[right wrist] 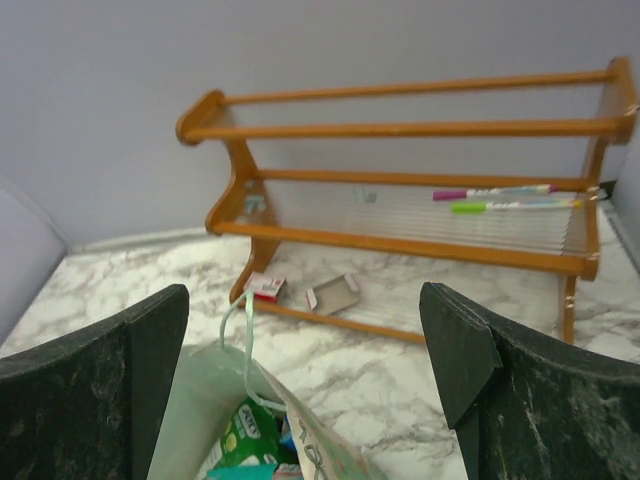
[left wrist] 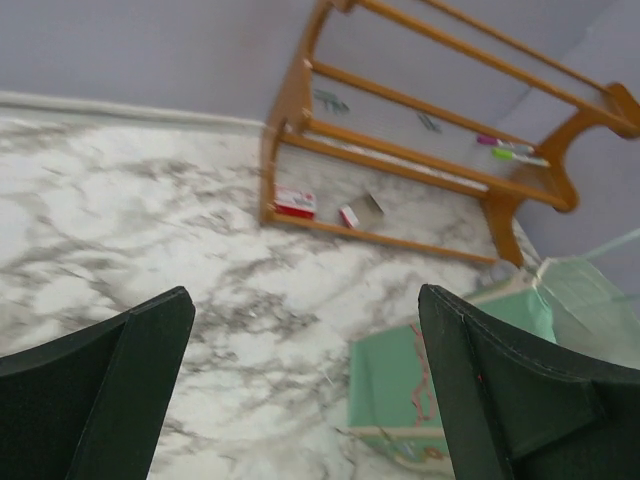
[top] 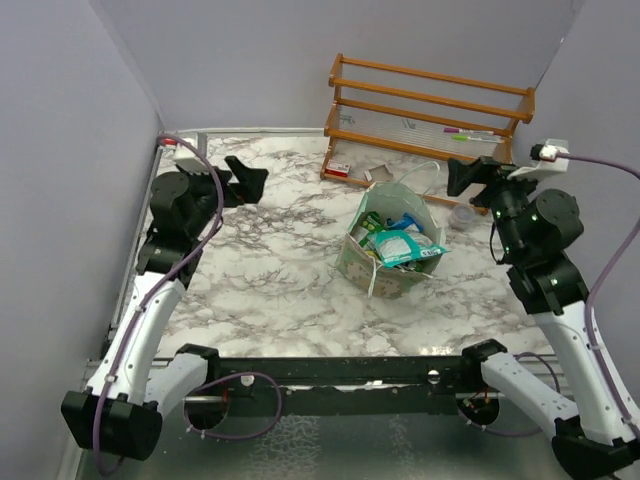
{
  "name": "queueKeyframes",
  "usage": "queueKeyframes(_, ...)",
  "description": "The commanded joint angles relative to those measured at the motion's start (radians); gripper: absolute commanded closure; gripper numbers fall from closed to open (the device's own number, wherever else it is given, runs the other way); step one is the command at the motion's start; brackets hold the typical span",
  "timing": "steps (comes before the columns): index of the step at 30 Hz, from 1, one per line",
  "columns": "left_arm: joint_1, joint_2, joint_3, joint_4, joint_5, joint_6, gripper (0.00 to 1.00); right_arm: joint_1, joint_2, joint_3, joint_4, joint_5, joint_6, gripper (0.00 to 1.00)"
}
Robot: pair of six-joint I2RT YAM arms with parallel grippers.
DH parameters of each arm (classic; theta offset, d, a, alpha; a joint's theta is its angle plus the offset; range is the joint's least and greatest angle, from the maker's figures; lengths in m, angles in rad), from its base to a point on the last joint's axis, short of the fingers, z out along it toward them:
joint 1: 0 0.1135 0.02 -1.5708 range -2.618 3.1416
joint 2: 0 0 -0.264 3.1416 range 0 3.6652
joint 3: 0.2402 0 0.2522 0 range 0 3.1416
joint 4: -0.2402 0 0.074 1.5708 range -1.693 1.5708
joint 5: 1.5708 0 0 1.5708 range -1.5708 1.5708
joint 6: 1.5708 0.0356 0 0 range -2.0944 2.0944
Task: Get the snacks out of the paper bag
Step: Adjust the paper bag at the center of the board.
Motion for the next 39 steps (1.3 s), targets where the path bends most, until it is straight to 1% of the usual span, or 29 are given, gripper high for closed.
queueKeyframes(1,-0.102,0.048,-0.118,0.183,0.222,-0.193,0.02,-0.035,0.093,0.002,-0.110,-0.218,0.061,0.01)
queueKeyframes(4,-0.259,0.092,-0.180,0.242,0.214,-0.232,0.04,-0.048,0.121,-0.012,-0.113,-0.284,0.100,0.01)
queueKeyframes(7,-0.430,0.127,-0.236,0.316,0.171,-0.261,0.05,-0.055,0.102,-0.059,-0.069,-0.403,0.138,0.01)
queueKeyframes(10,-0.602,0.151,-0.249,0.335,0.078,-0.210,0.06,-0.059,0.033,-0.148,0.005,-0.518,0.098,0.01)
queueKeyframes(11,-0.656,0.158,-0.239,0.321,0.032,-0.177,0.06,-0.060,0.007,-0.178,0.015,-0.515,0.096,0.01)
queueKeyframes(13,-0.748,0.174,-0.200,0.266,-0.071,-0.109,0.06,-0.062,-0.033,-0.211,-0.005,-0.422,0.133,0.01)
queueKeyframes(15,-0.804,0.184,-0.165,0.234,-0.142,-0.055,0.06,-0.062,-0.036,-0.218,-0.030,-0.394,0.122,0.01)
queueKeyframes(18,-0.841,0.192,-0.132,0.218,-0.198,0.000,0.07,-0.063,0.021,-0.160,-0.082,-0.461,0.065,0.00)
queueKeyframes(21,-0.857,0.186,-0.123,0.222,-0.237,0.032,0.07,-0.063,0.082,-0.105,-0.074,-0.539,0.028,0.06)
queueKeyframes(22,-0.860,0.181,-0.126,0.226,-0.250,0.040,0.07,-0.064,0.099,-0.098,-0.056,-0.552,0.031,0.09)
queueKeyframes(25,-0.864,0.164,-0.124,0.220,-0.309,0.057,0.07,-0.064,0.170,-0.068,-0.024,-0.576,0.036,0.24)
queueKeyframes(26,-0.864,0.158,-0.117,0.208,-0.339,0.060,0.07,-0.064,0.196,-0.055,-0.023,-0.574,0.033,0.33)
queueKeyframes(27,-0.864,0.154,-0.104,0.187,-0.372,0.062,0.07,-0.064,0.218,-0.041,-0.026,-0.566,0.028,0.45)
queueKeyframes(29,-0.864,0.145,-0.084,0.139,-0.446,0.062,0.07,-0.064,0.250,-0.013,-0.039,-0.539,0.012,0.76)
queueKeyframes(30,-0.864,0.138,-0.075,0.119,-0.476,0.063,0.07,-0.064,0.256,-0.003,-0.044,-0.526,0.002,0.85)
queueKeyframes(32,-0.864,0.121,-0.073,0.098,-0.530,0.068,0.07,-0.064,0.254,0.011,-0.036,-0.515,-0.019,0.95)
queueKeyframes(33,-0.864,0.112,-0.074,0.093,-0.549,0.072,0.06,-0.064,0.250,0.019,-0.029,-0.528,-0.028,0.98)
queueKeyframes(36,-0.864,0.110,-0.048,0.085,-0.544,0.110,0.04,-0.064,0.239,0.058,-0.020,-0.600,-0.038,0.99)
queueKeyframes(39,-0.864,0.145,0.019,0.077,-0.441,0.163,0.04,-0.064,0.250,0.127,-0.041,-0.696,-0.029,0.99)
